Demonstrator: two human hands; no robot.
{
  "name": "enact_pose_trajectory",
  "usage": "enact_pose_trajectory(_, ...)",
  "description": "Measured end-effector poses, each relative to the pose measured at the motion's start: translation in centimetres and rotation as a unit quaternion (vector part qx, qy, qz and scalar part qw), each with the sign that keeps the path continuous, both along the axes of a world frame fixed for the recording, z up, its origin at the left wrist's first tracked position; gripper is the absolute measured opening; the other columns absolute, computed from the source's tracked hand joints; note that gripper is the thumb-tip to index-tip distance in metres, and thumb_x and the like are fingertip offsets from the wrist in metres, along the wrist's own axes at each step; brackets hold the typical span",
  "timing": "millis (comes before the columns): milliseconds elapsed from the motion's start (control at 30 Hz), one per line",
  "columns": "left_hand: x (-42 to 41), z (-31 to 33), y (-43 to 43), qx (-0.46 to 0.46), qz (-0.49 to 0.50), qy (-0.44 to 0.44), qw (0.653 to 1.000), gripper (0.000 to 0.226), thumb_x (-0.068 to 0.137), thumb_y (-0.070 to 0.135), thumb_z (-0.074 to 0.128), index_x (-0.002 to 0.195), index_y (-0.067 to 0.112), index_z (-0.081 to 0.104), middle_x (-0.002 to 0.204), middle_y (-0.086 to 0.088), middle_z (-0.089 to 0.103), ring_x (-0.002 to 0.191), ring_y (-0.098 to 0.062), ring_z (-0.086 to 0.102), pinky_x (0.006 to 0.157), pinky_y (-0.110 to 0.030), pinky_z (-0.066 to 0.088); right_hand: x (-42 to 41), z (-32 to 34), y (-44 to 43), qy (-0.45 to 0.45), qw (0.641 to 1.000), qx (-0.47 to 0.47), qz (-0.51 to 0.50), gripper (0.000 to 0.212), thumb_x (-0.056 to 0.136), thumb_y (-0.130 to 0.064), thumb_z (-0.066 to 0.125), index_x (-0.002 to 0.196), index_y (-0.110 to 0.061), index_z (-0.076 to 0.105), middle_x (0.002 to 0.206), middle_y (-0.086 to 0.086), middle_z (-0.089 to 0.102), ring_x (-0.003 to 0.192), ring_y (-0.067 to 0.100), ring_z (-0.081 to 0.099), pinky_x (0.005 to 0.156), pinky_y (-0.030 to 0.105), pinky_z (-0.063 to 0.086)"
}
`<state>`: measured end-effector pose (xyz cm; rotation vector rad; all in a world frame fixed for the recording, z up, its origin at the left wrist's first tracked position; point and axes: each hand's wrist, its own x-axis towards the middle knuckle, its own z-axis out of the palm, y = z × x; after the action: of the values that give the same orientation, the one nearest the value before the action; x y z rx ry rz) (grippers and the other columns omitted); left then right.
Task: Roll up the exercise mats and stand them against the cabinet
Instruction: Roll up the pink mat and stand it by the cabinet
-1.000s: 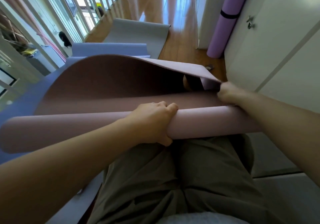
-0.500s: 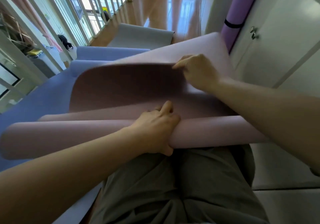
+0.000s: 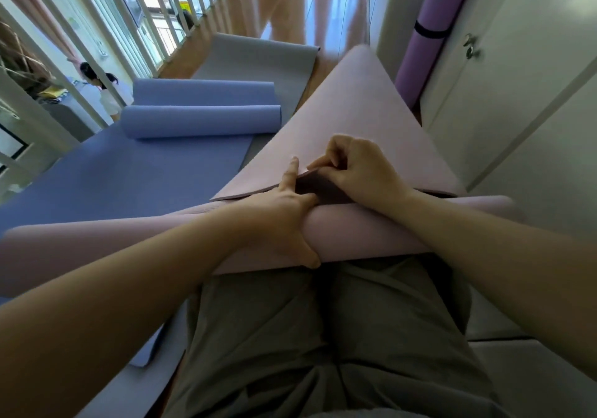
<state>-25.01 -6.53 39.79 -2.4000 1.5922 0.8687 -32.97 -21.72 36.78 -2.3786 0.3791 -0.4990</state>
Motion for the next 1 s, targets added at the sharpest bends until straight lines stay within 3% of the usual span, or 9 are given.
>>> enact_pose_trajectory(133, 0.6, -0.1, -0.8, 0.019, -0.005, 0.022, 1.0, 0.094, 0.069, 0.059, 0.074, 0.146, 0.043, 0.022, 0.157, 0.001, -0.019, 0.142, -0.034, 0.017, 0.112, -0.042, 0.025, -1.0, 0.1, -0.1, 0.015, 0.999, -0.015, 0.044, 0.029, 0.082, -0.009, 0.071, 0.072, -0.022, 0.046, 0.081, 0.002, 0.068, 0.078, 0.012, 0.065, 0.069, 0.025, 0.05)
enact_pose_trajectory(200, 0.5, -0.1, -0.9, 0.031, -0.001, 0.024, 0.999, 0.088, 0.07, 0.058, 0.073, 0.143, 0.045, 0.027, 0.157, 0.0, -0.018, 0.14, -0.036, 0.021, 0.11, -0.042, 0.028, -1.6, 0.3, -0.8, 0.064, 0.995, -0.059, 0.053, 0.019, 0.081, -0.015, 0.072, 0.092, -0.017, 0.056, 0.097, 0.004, 0.064, 0.088, 0.016, 0.059, 0.079, 0.026, 0.048)
enact_pose_trajectory(267, 0.5, 0.0, -0.9, 0.036, 0.002, 0.025, 0.999, 0.082, 0.069, 0.058, 0.074, 0.139, 0.045, 0.032, 0.157, -0.001, -0.017, 0.137, -0.037, 0.026, 0.109, -0.043, 0.031, -2.4, 0.2, -2.4, 0.146, 0.981, -0.127, 0.0, 0.046, 0.077, -0.024, 0.073, 0.119, -0.017, 0.055, 0.119, 0.006, 0.057, 0.109, 0.022, 0.052, 0.095, 0.035, 0.044)
enact_pose_trajectory(367, 0.4, 0.2, -0.9, 0.041, 0.008, 0.024, 0.999, 0.078, 0.067, 0.058, 0.075, 0.134, 0.045, 0.037, 0.157, 0.001, -0.011, 0.132, -0.035, 0.033, 0.105, -0.042, 0.034, -3.9, 0.3, -5.3, 0.349, 0.909, -0.193, -0.119, 0.061, 0.079, -0.022, 0.064, 0.136, -0.02, 0.042, 0.132, 0.01, 0.047, 0.122, 0.032, 0.044, 0.101, 0.045, 0.041)
enact_pose_trajectory(467, 0.5, 0.3, -1.0, 0.045, 0.006, 0.017, 0.999, 0.078, 0.066, 0.058, 0.075, 0.133, 0.045, 0.038, 0.157, 0.001, -0.004, 0.128, -0.035, 0.038, 0.102, -0.041, 0.037, -5.1, -0.2, -7.1, 0.441, 0.86, -0.164, -0.197, 0.042, 0.086, -0.014, 0.052, 0.128, -0.013, 0.047, 0.121, 0.017, 0.053, 0.108, 0.036, 0.054, 0.091, 0.043, 0.049)
enact_pose_trajectory(600, 0.2, 0.3, -0.8, 0.031, -0.001, 0.016, 0.999, 0.083, 0.063, 0.062, 0.075, 0.133, 0.045, 0.035, 0.154, 0.005, 0.0, 0.124, -0.031, 0.041, 0.103, -0.044, 0.04, -5.3, 0.1, -7.5, 0.272, 0.911, -0.219, -0.219, 0.03, 0.092, -0.007, 0.046, 0.118, -0.013, 0.06, 0.107, 0.017, 0.064, 0.094, 0.036, 0.061, 0.072, 0.034, 0.044)
enact_pose_trajectory(733, -1.1, 0.5, 0.1, -0.017, -0.054, -0.026, 0.998, 0.087, 0.07, 0.057, 0.074, 0.14, 0.036, 0.028, 0.155, 0.006, -0.016, 0.128, -0.028, 0.04, 0.1, -0.033, 0.038, -3.9, 1.5, -8.1, 0.098, 0.925, -0.273, -0.247, 0.035, 0.097, -0.016, 0.047, 0.129, -0.021, 0.06, 0.107, 0.019, 0.068, 0.095, 0.039, 0.062, 0.076, 0.038, 0.047)
enact_pose_trajectory(900, -1.7, 0.4, 0.7, -0.064, -0.072, -0.036, 0.995, 0.077, 0.07, 0.05, 0.073, 0.135, 0.031, 0.036, 0.13, 0.003, 0.05, 0.107, -0.018, 0.054, 0.086, -0.029, 0.045, -1.1, 3.7, -10.4, 0.008, 0.912, -0.328, -0.248, 0.037, 0.097, -0.031, 0.041, 0.128, -0.026, 0.061, 0.098, 0.023, 0.067, 0.085, 0.043, 0.063, 0.074, 0.043, 0.048)
enact_pose_trajectory(1000, -1.4, 0.4, 0.6, -0.055, -0.062, -0.019, 0.996, 0.075, 0.069, 0.05, 0.073, 0.133, 0.033, 0.039, 0.121, 0.006, 0.056, 0.104, -0.017, 0.055, 0.089, -0.035, 0.048, 0.7, 5.4, -10.1, -0.046, 0.904, -0.363, -0.22, 0.036, 0.097, -0.034, 0.044, 0.123, -0.021, 0.065, 0.09, 0.023, 0.068, 0.078, 0.042, 0.063, 0.072, 0.045, 0.048)
